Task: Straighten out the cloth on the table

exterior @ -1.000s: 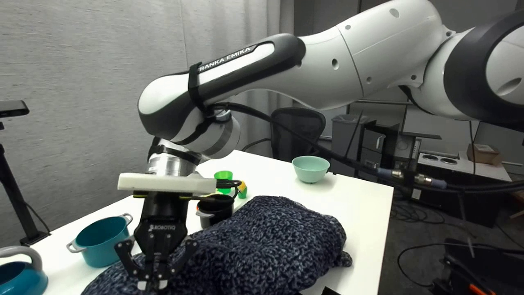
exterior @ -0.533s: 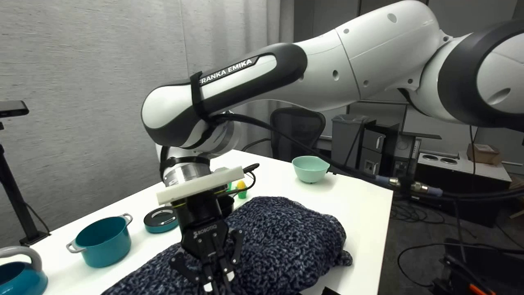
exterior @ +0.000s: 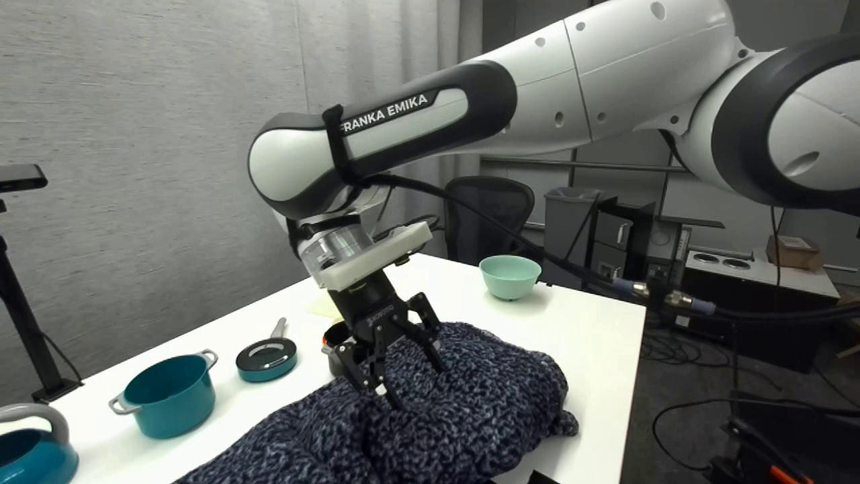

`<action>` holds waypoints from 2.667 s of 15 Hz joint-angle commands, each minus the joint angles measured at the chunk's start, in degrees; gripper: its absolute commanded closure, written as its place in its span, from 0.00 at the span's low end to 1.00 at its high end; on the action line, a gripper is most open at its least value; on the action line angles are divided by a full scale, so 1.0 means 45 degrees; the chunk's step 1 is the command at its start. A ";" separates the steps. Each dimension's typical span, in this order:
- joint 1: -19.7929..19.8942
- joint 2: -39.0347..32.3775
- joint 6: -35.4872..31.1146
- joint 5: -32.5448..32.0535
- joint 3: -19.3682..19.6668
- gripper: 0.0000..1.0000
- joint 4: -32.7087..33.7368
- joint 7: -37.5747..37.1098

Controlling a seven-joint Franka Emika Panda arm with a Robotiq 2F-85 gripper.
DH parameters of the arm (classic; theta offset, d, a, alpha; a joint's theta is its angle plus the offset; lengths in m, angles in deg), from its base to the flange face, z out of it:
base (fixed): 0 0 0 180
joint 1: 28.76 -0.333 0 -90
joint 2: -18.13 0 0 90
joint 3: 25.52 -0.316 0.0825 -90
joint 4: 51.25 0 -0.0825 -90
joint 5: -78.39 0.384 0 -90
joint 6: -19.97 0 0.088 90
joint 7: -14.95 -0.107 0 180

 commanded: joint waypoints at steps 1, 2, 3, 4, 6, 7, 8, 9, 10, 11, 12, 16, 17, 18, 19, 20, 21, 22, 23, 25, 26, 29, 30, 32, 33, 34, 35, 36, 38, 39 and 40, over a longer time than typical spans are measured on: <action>0.0652 0.0617 -0.1364 -0.0599 0.0500 0.00 -0.0850 0.1088; 0.0953 0.0842 -0.2538 -0.0236 0.0566 0.00 -0.1304 0.0931; 0.1298 0.1030 -0.3348 0.0240 0.0535 0.00 -0.1795 0.0726; 0.1545 0.1309 -0.4289 0.0481 0.0577 0.00 -0.2479 0.0566; 0.2093 0.2006 -0.5959 0.1186 0.0537 0.00 -0.4038 0.0407; 0.2221 0.2255 -0.6399 0.1531 0.0671 0.00 -0.4584 0.0536; 0.2358 0.2536 -0.6700 0.1689 0.0708 0.00 -0.5212 0.0726; 0.2409 0.2869 -0.6802 0.1688 0.0809 0.00 -0.5830 0.0835; 0.2475 0.3220 -0.6803 0.1710 0.0843 0.00 -0.6454 0.0967; 0.2480 0.3640 -0.6869 0.1645 0.0913 0.00 -0.7063 0.1050; 0.2474 0.4001 -0.7053 0.1641 0.0963 0.00 -0.7668 0.1067; 0.2269 0.5053 -0.9823 0.1896 0.1151 0.00 -1.0104 0.0483; 0.2212 0.5194 -1.0682 0.1973 0.1171 0.00 -1.0761 0.0344; 0.2115 0.5298 -1.1442 0.1894 0.1230 0.00 -1.1274 0.0200; 0.2061 0.5369 -1.2240 0.1902 0.1253 0.00 -1.1753 0.0023; 0.2015 0.5367 -1.2984 0.1949 0.1265 0.00 -1.2174 -0.0211; 0.1947 0.5354 -1.3525 0.1931 0.1279 0.00 -1.2505 -0.0407; 0.1869 0.5344 -1.3932 0.1870 0.1288 0.15 -1.2730 -0.0562; 0.1743 0.5329 -1.4245 0.1673 0.1358 0.26 -1.2887 -0.0704; 0.1593 0.5377 -1.4757 0.1462 0.1535 0.42 -1.3119 -0.0947; 0.1449 0.5430 -1.4969 0.1136 0.1800 0.51 -1.3184 -0.1177; 0.1083 0.5691 -1.5086 -0.0018 0.2548 0.72 -1.3123 -0.1707; 0.1004 0.5801 -1.5011 -0.0467 0.2761 0.80 -1.3045 -0.1813; 0.0944 0.6050 -1.4941 -0.1172 0.3011 0.95 -1.2891 -0.1891; 0.0951 0.6149 -1.4968 -0.1436 0.3079 0.99 -1.2830 -0.1900; 0.0954 0.6246 -1.5003 -0.1664 0.3132 1.00 -1.2758 -0.1933; 0.1053 0.6399 -1.5032 -0.1713 0.3091 0.97 -1.2717 -0.1852; 0.1110 0.6565 -1.4877 -0.1841 0.3091 0.97 -1.2640 -0.1725; 0.1197 0.6969 -1.4721 -0.1961 0.3021 0.97 -1.2529 -0.1527; 0.1260 0.7184 -1.4580 -0.1915 0.2899 0.97 -1.2422 -0.1305; 0.1283 0.7372 -1.4368 -0.1967 0.2832 0.97 -1.2316 -0.1068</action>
